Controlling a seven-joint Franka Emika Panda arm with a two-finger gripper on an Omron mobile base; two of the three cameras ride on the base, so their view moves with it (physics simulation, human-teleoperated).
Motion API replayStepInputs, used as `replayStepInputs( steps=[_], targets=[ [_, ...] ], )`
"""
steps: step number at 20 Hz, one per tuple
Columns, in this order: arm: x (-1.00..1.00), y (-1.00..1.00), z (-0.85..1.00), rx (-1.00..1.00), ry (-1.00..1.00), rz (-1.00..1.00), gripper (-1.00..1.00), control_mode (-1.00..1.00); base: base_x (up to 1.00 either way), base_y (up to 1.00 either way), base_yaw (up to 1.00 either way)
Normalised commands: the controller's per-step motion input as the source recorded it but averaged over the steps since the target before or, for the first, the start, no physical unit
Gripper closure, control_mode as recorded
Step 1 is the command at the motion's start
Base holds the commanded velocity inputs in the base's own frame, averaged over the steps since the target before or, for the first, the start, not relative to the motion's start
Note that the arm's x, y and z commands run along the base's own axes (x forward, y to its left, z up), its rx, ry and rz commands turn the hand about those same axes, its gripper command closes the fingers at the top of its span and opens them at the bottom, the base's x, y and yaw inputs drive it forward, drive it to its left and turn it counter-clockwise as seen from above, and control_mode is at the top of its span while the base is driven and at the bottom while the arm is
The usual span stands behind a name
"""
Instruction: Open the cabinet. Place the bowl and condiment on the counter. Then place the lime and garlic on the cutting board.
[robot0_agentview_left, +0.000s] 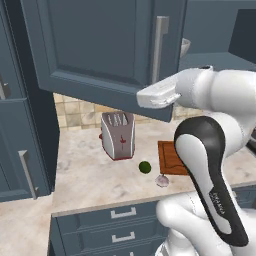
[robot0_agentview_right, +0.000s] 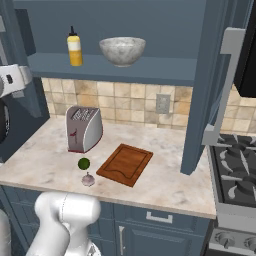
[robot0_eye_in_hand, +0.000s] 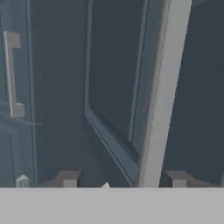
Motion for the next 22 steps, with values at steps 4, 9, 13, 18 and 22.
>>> replayStepInputs(
  steps=[4, 9, 13, 18, 22],
  targets=[
    [-1.00, -0.85, 0.79, 0.50, 0.00, -0.03, -1.00, -1.00, 0.00, 0.00, 0.00],
    [-1.00, -0.60, 0.44, 0.28, 0.01, -0.07, -1.00, -1.00, 0.00, 0.00, 0.00],
    [-0.64, -1.00, 0.23, 0.39, 0.20, -0.02, -1.00, -1.00, 0.00, 0.00, 0.00],
    [0.19, -0.89, -0.02, 0.59, 0.35, 0.11, -1.00, -1.00, 0.00, 0.00, 0.00],
    [0.89, -0.35, -0.15, 0.47, 0.32, 0.25, -1.00, -1.00, 0.00, 0.00, 0.00]
  ],
)
